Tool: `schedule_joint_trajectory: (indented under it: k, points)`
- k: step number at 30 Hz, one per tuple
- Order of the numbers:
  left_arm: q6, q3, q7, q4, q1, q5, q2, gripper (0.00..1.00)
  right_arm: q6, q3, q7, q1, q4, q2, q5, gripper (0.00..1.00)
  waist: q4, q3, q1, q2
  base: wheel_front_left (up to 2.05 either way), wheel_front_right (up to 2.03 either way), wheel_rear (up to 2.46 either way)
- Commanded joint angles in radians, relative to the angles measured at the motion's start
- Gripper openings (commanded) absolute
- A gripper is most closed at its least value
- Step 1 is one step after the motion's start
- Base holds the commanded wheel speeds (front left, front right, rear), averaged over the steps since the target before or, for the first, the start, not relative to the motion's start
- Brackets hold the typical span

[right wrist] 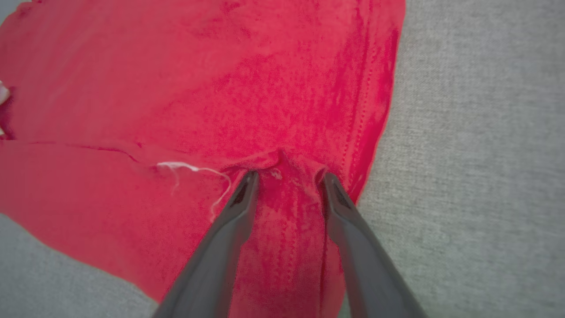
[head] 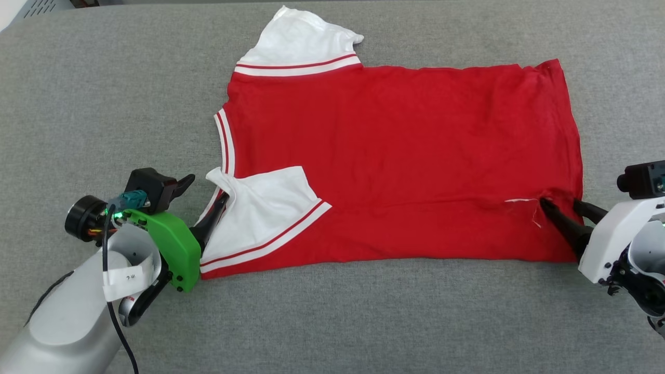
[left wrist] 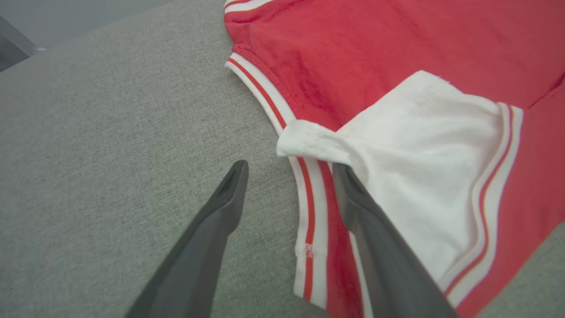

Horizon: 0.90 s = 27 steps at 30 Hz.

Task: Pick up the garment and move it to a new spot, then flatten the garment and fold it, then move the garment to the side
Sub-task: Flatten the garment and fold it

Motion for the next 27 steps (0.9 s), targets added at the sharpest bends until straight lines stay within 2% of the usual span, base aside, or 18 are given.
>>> schedule_joint_trajectory:
  k: [1,8,13,16,19,24,27]
  points:
    - [-0.003,-0.006,-0.024,0.019,-0.013,0.002,-0.012,1.0,-0.001,0.001,-0.006,-0.01,0.009,0.012,-0.017,1.0,-0.002,-0.016,-0.0001,0.012,0.0,0.0,0.0]
    - [0.023,0.038,-0.145,0.081,0.037,-0.047,-0.053,1.0,-0.001,-0.024,0.008,0.01,0.002,0.037,-0.135,1.0,-0.004,-0.092,-0.0001,0.012,0.0,0.0,0.0]
    - [0.063,0.062,-0.167,0.027,0.11,-0.078,-0.039,1.0,-0.001,-0.096,0.087,0.06,-0.029,0.066,-0.239,1.0,0.001,-0.132,-0.0001,0.012,0.0,0.0,0.0]
    - [0.099,0.071,-0.139,-0.036,0.171,-0.11,-0.028,1.0,-0.001,-0.187,0.183,0.114,-0.04,0.103,-0.337,1.0,0.005,-0.151,-0.0001,0.012,0.0,0.0,0.0]
    - [0.137,0.071,-0.087,-0.106,0.226,-0.142,-0.016,1.0,-0.001,-0.301,0.259,0.169,-0.082,0.174,-0.43,1.0,0.007,-0.16,-0.0001,0.012,0.0,0.0,0.0]
    - [0.227,0.054,0.037,-0.217,0.298,-0.176,0.005,1.0,-0.001,-0.45,0.398,0.276,-0.233,0.302,-0.556,1.0,0.01,-0.165,-0.0001,0.012,0.0,0.0,0.0]
    - [0.279,0.052,0.088,-0.264,0.323,-0.19,0.01,1.0,-0.001,-0.495,0.461,0.321,-0.328,0.357,-0.604,1.0,0.006,-0.159,-0.0001,0.012,0.0,0.0,0.0]
